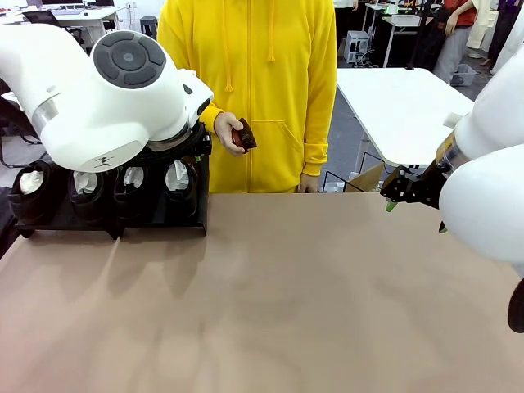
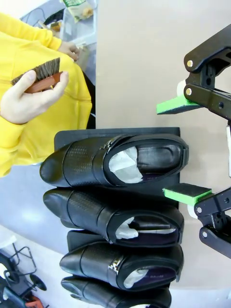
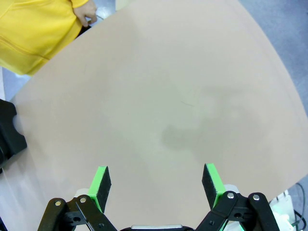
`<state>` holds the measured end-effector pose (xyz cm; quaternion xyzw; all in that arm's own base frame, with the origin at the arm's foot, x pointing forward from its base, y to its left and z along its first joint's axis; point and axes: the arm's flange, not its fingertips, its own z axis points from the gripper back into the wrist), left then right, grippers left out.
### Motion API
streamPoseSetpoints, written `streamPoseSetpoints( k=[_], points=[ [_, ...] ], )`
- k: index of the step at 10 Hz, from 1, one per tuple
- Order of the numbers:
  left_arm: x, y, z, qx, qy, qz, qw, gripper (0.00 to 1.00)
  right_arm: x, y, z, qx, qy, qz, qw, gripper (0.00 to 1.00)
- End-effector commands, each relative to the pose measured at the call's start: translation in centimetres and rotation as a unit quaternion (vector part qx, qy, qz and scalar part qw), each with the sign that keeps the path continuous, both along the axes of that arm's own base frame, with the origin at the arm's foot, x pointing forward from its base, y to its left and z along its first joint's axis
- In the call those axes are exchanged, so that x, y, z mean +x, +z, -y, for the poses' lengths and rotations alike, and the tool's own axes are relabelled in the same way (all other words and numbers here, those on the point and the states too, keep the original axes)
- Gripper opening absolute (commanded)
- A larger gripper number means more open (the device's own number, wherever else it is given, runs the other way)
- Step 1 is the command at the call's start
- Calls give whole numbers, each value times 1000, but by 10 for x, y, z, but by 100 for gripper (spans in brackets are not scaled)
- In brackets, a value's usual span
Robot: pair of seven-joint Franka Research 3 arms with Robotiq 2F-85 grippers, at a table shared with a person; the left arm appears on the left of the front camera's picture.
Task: Organize the shoes by placing them on the stand.
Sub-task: Place the Shoe from the middle of the table onto the Shoes Stand.
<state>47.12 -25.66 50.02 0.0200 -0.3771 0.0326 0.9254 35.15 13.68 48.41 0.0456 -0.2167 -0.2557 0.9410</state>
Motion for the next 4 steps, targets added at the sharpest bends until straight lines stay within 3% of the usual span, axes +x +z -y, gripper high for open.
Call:
streamPoseSetpoints(
  k=[1,4],
  points=[
    [2,2,1,3,0,8,1000,76,3,1,2,4,10,5,1000,100],
    [2,2,1,3,0,8,1000,76,3,1,2,4,10,5,1000,100]
  ],
)
